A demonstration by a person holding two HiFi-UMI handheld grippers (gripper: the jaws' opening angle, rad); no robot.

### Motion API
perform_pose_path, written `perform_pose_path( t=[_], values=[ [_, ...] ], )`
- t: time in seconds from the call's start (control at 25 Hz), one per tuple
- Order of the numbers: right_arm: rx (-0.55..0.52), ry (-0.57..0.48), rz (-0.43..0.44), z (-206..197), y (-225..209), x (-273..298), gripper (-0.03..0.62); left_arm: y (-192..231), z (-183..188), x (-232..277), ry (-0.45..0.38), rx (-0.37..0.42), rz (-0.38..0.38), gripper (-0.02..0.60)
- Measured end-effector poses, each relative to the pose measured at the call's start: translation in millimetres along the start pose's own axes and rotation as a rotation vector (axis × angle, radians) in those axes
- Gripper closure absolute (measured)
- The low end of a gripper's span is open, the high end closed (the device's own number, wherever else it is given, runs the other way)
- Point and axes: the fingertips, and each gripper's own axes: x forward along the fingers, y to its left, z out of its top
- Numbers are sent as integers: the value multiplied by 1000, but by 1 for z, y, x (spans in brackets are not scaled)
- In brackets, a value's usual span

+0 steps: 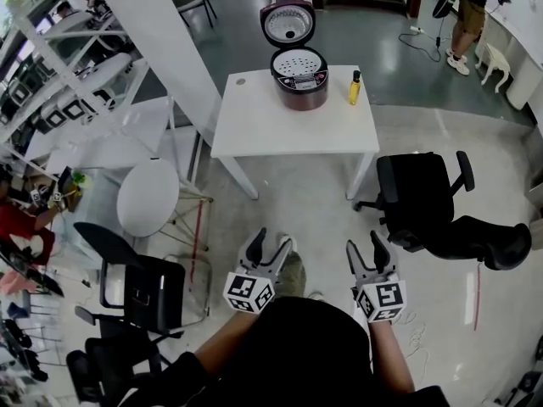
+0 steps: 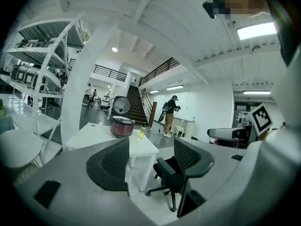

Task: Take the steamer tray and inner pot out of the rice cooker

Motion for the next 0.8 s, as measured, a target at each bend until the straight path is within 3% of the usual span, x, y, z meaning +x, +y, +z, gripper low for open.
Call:
perform_pose_path(
  t=[0.28,0.44,0.6,0.8],
  values=[
    [-9,45,-1,-6,-12,51,376,30,1,47,9,-11,-17,305],
    [-11,53,-37,5,-36,88,376,58,38,96,-71,95,-19,305],
    [-30,50,-71,25,-67,134,376,90,82,156,-137,73,-25,305],
    [-15,54,-99,55,-97,197,376,124,108,216,-124,35,-33,305]
  ],
)
